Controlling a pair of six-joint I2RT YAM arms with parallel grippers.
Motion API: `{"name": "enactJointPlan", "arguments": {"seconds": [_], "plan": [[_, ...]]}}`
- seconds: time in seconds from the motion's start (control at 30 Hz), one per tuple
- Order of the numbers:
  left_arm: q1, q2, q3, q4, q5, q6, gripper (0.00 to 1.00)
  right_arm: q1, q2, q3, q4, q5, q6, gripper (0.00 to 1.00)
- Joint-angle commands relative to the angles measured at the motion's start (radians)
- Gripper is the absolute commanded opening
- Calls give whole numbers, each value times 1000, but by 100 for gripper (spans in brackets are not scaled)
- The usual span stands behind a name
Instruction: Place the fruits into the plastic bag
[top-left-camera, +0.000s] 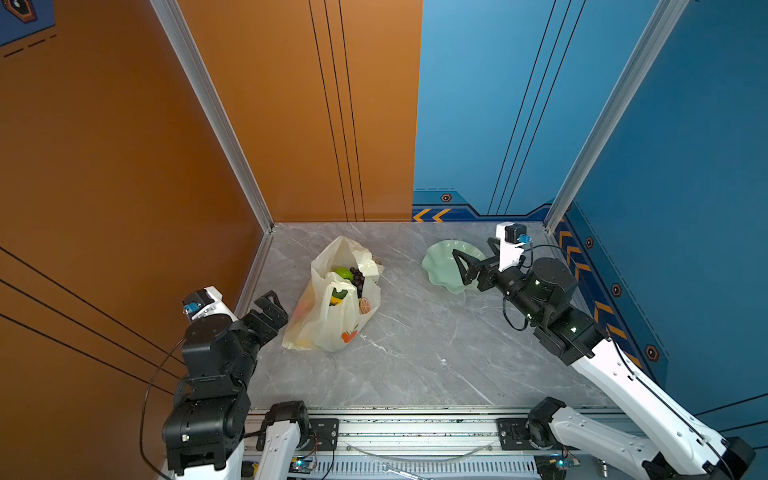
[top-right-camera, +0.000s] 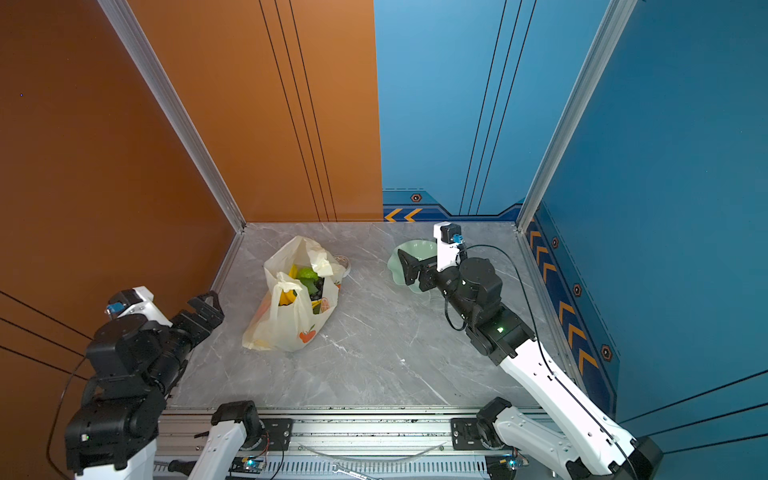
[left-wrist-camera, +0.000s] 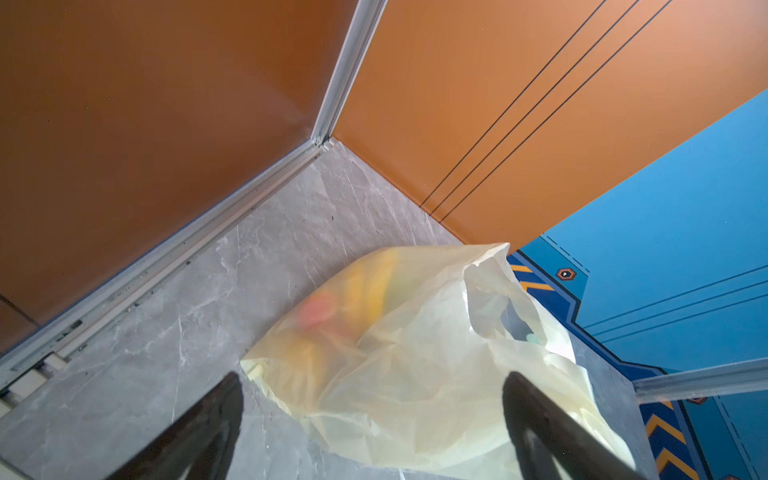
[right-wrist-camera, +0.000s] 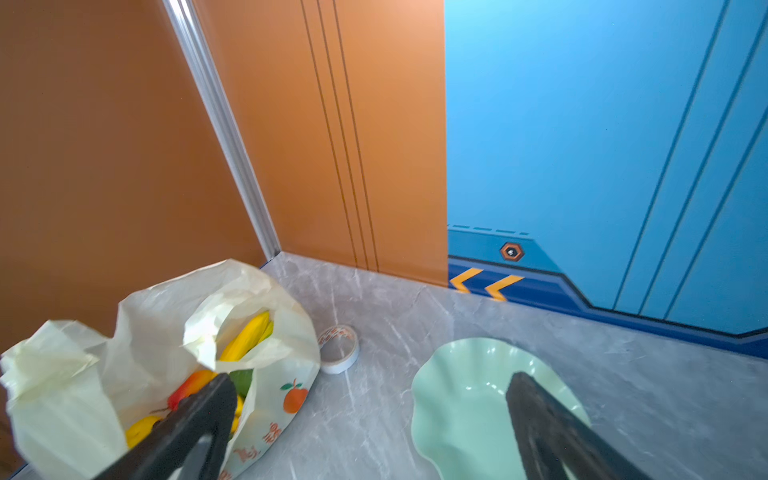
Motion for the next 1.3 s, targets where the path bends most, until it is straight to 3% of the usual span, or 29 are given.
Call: {"name": "enactJointPlan", "arguments": {"seconds": [0.0,0.47,0.57,0.87,1.1,1.27], "plan": [[6,-38,-63,158,-65,68,98,-22,-22,-16,31,90,-46,100],[7,70,-115,359,-138,192,98,-145,-39,-8,-106,175,32,100],[7,105,-113,370,-194,196,98,-192,-18,24,-158,171,64,100],[7,195,-156,439,-220,239,98,-357,77,62,-230,114,132,100],[10,217,-279,555,-243,213,98,-529,130,-23,-234,57,75,100],[7,254,-336,615,-233,229,98,-626,131,-186,-140,11,17,100]]}}
